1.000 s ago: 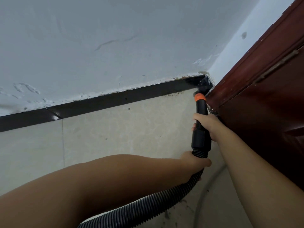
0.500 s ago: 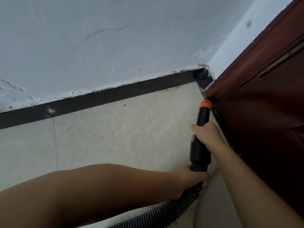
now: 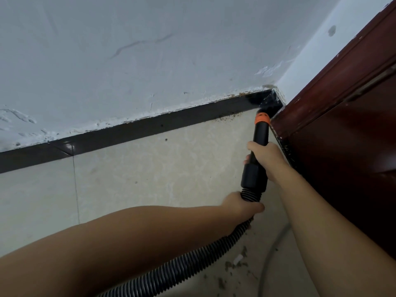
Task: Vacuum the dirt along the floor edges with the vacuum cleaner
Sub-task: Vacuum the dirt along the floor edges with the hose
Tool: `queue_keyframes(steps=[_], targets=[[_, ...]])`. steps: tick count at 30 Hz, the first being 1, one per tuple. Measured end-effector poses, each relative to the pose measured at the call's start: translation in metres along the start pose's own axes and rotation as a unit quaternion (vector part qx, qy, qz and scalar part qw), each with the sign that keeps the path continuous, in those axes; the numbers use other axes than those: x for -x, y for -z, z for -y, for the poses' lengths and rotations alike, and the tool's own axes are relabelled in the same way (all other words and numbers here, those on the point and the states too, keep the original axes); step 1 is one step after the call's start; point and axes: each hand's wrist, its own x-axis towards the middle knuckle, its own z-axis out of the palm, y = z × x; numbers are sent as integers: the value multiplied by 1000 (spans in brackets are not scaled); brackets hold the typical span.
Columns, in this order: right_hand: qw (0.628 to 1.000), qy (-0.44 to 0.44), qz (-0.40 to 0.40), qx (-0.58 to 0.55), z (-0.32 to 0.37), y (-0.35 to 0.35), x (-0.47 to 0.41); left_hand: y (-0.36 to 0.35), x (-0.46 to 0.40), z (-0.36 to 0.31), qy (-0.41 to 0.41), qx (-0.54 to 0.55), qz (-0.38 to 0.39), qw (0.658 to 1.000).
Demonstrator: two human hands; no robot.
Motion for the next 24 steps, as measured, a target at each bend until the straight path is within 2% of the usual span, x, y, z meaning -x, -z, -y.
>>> queue_keyframes(steps=[5,10,17,24], targets=[[996,-25,50,-75,-5,4,-5,0,-8,1,-2,-39,-34,999],[990,-41,98,-93,-18,6,3,-9,-2,14,20,-43,-29,998],[984,-52,149,-78,-23,-8,23,-15,16,31,29,-14,-56,998],[975,-37,217,9,-25,-37,51,-11,40,54,37,5,-82,996]])
